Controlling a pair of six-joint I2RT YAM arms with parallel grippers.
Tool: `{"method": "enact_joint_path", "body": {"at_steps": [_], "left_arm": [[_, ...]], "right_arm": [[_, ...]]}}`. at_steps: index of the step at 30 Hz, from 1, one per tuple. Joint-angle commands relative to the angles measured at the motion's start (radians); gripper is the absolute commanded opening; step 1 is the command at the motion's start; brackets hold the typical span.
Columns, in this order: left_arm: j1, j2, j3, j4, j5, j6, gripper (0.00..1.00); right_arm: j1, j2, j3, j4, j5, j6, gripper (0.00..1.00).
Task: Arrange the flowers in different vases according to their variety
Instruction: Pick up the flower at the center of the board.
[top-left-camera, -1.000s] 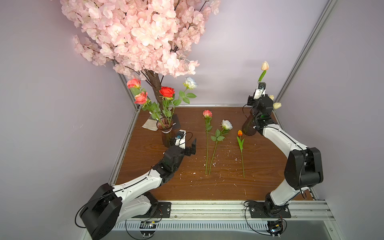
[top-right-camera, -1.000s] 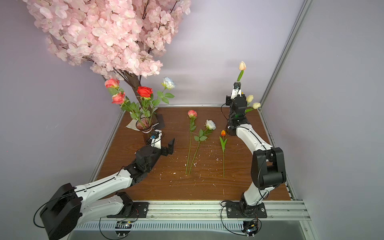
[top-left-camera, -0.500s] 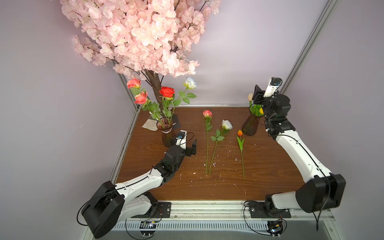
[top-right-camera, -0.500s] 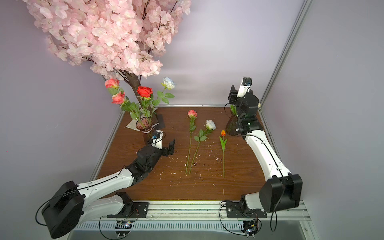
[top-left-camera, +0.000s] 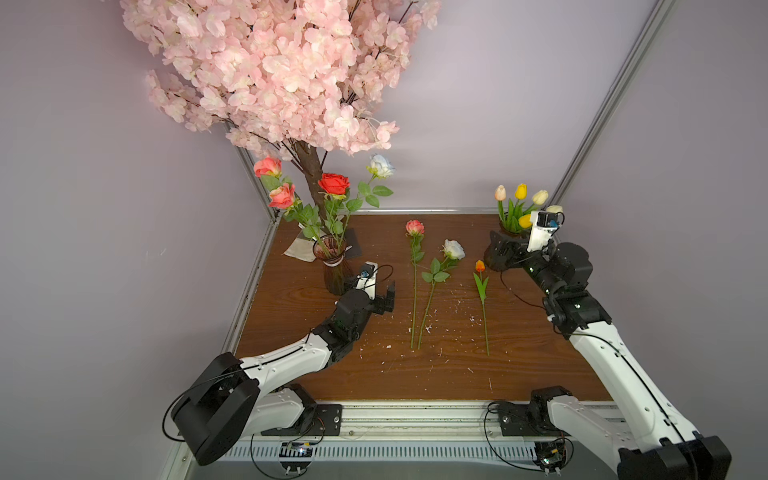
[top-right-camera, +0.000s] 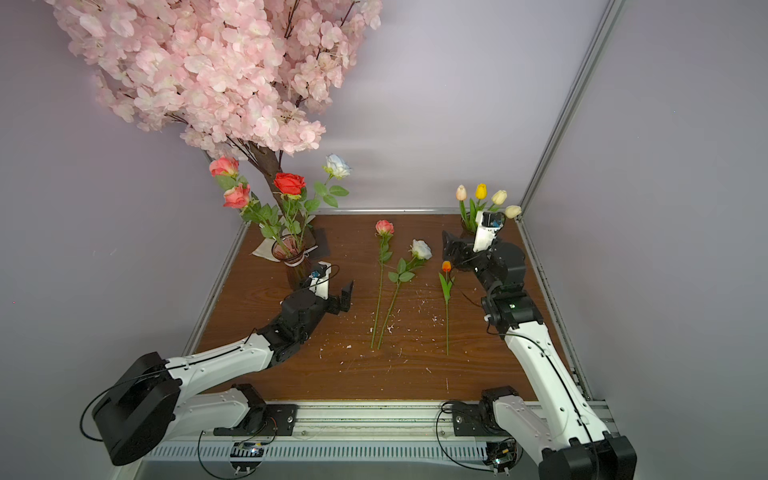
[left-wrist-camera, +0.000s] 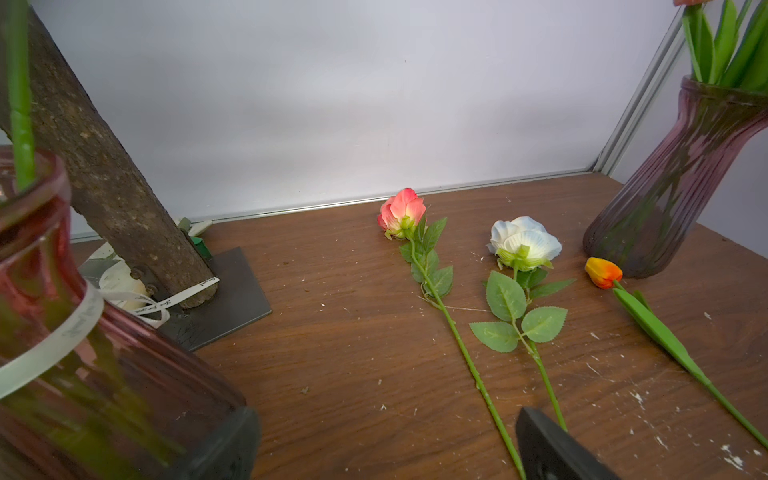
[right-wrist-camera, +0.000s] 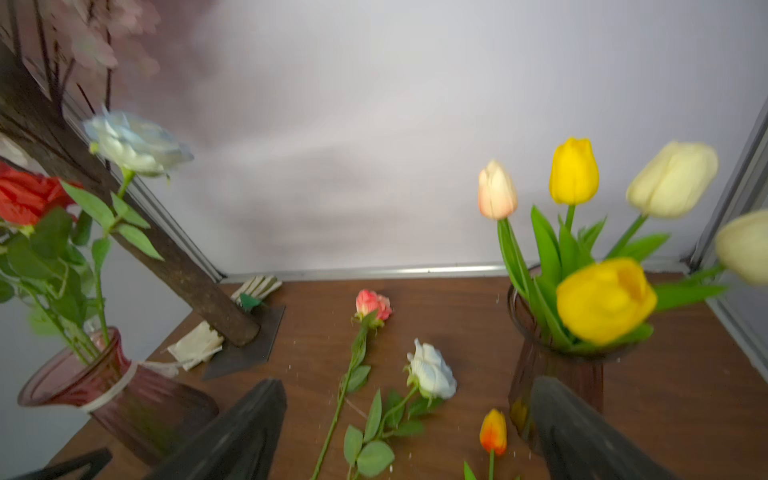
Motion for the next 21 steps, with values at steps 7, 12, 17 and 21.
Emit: {"method": "enact_joint_path", "body": {"at_steps": [7,12,17,21], "left_arm": [[-0.009,0.105,0.138,-0.123,0.077,-0.021,0.99],[-0.011,0.2,0.296,-0.303,0.155,-0.054,0.99],[-0.014,0.323,0.459,-0.494,0.24,-0.091,0.96],[-0.029,0.46,0.625,-0.669,0.304,-0.102,0.91]], "right_arm": [[0.007,-0.174,-0.229,-0.055,-0.062,0.021,0.99],[0.009,-0.202,-0.363,-0.04,-0.02,0.077,1.0],[0.007,-0.218,-0.464,-0.02,0.103,0.181,1.0],[0.004,-0.234,-0.528,0.0,0.165,0.296,1.0]]}}
